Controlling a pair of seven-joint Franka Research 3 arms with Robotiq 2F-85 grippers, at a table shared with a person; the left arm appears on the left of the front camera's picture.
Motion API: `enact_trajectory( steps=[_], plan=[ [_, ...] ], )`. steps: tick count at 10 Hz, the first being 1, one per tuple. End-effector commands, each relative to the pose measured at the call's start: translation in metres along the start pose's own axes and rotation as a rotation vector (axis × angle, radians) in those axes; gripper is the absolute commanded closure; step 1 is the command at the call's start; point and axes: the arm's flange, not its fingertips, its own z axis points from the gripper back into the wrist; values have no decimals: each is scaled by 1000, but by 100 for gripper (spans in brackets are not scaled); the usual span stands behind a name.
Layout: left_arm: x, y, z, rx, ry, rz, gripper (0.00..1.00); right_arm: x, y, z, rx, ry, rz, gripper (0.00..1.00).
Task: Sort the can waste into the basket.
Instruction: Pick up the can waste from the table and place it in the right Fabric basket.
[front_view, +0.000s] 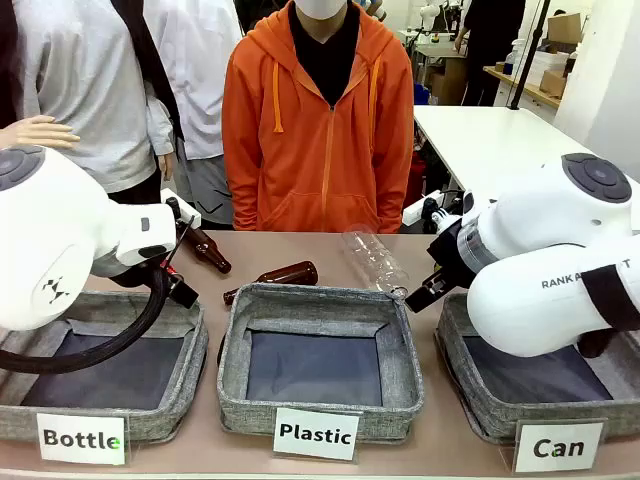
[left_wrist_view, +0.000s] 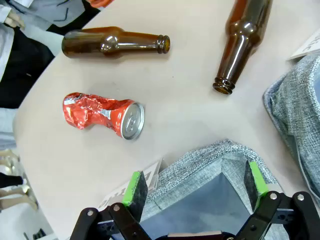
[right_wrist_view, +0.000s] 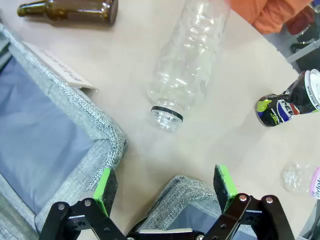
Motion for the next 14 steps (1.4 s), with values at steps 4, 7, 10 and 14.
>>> enact_trajectory(
  steps=[4,7,10,14],
  plan=[
    [0,0,0,0,0,0,0,0,0,0,0,0,0,0],
    [0,0,0,0,0,0,0,0,0,0,0,0,0,0],
    [0,0,0,0,0,0,0,0,0,0,0,0,0,0],
    [1,-7,40,-30,-18,-5,0,5,-1,34,36,20,-5,0]
  ],
)
